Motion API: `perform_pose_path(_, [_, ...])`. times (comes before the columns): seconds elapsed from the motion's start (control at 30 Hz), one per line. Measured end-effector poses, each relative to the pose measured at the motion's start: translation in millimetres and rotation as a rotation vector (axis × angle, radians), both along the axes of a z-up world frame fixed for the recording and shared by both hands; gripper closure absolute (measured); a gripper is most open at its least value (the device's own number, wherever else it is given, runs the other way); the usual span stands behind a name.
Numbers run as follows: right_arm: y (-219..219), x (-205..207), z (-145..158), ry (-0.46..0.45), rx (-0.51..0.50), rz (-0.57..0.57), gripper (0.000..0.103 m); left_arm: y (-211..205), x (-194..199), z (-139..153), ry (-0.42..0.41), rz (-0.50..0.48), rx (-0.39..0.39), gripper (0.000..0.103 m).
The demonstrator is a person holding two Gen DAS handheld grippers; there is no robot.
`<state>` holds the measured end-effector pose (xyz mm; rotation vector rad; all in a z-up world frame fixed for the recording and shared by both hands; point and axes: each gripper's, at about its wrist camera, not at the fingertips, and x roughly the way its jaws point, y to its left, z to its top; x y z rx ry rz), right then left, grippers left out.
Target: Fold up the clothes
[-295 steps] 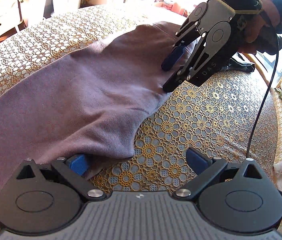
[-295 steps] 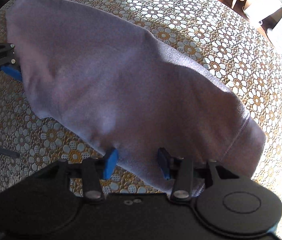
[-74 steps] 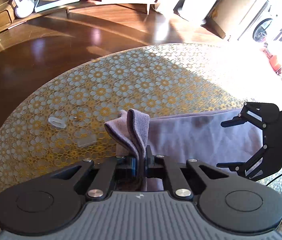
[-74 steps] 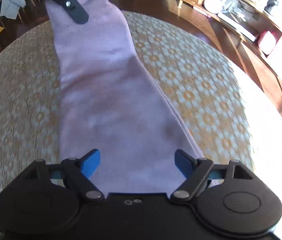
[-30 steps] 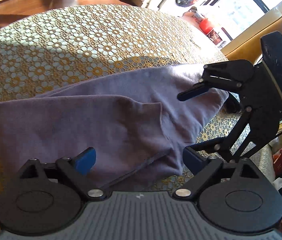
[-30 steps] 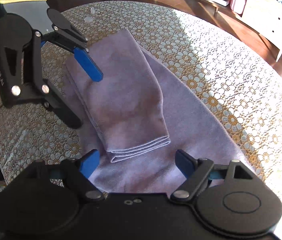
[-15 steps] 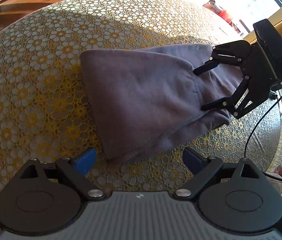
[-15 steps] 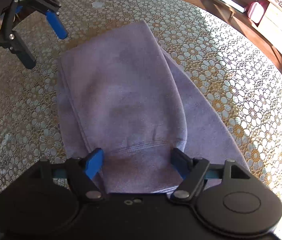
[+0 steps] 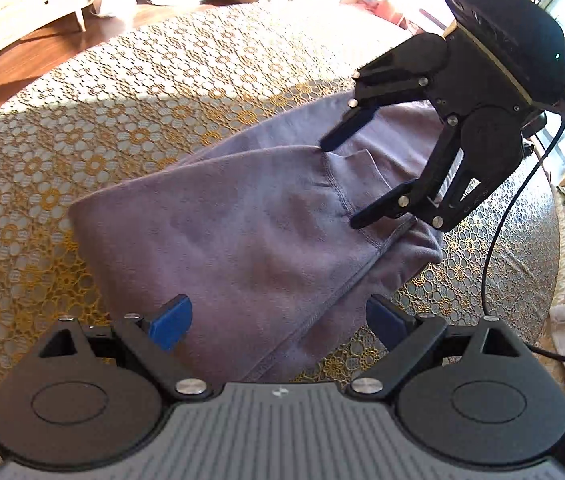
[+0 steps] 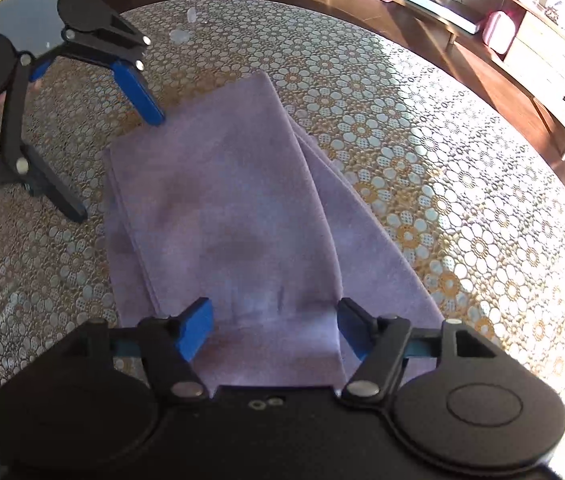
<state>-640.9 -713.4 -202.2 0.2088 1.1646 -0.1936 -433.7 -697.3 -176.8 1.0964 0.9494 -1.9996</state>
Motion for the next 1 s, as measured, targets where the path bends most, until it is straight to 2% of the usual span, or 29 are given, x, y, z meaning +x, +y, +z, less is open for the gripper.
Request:
perform_pose_path(0.1, [2.9,27.8,-1.4,-0.026,-0.029,0.074,0.000,1.5,-5.4,-18.2,-0.031,-0.019,0.024,0.009])
perform_pose_path(0.23, [-4.7,43.2,-27.1,0.004,-0.048,0.074,0.000,3.0,-7.3,-23.3,-0.042,-0.032,0.021,0.005])
perform_pose_path(0.3, [-15.7,37.5,-30.8,0.002,0.010,0.001,0.000,1.3,-7.2,-21.8,-0.041,-0.027,0.029,0.004])
perform_pose_path(0.37, [-16.1,25.5,-25.3,-0.004,0.010,-0.036,0.000,-0.4,-6.3,-16.7,-0.036,-0.013,0.035,0.004])
perform_pose_path(0.57, [12.6,-11.9,-0.3,-0.043,-0.029,-0.023,0.000,-0.5,0.8,3.7,-0.023,0.024,0.031,0.004])
perform_pose_path(0.7, [29.9,-26.0,-9.1,0.012,-0.048,-0.022,0.000,-0.4,7.6,5.2,-0.053,0.043,0.035,0.004])
perform_pose_path(0.8, [29.4,-37.5,-1.6,-0.036,-0.086,-0.132,0.000,-1.4,11.8,1.0,-0.062,0.058,0.051,0.004])
perform_pose_path(0.87, [26.3,-42.8,12.9,-0.101,-0.108,-0.205,0.000,-1.5,11.3,-2.0,-0.068,0.058,0.058,0.004])
perform_pose_path(0.93, [25.4,-44.8,24.9,-0.144,-0.090,-0.222,0.000,-0.5,8.3,-5.5,-0.075,0.051,0.065,0.004])
perform_pose_path(1.0, [28.3,-45.2,27.8,-0.138,-0.081,-0.187,0.000,0.6,4.2,-7.9,-0.088,0.037,0.065,0.004])
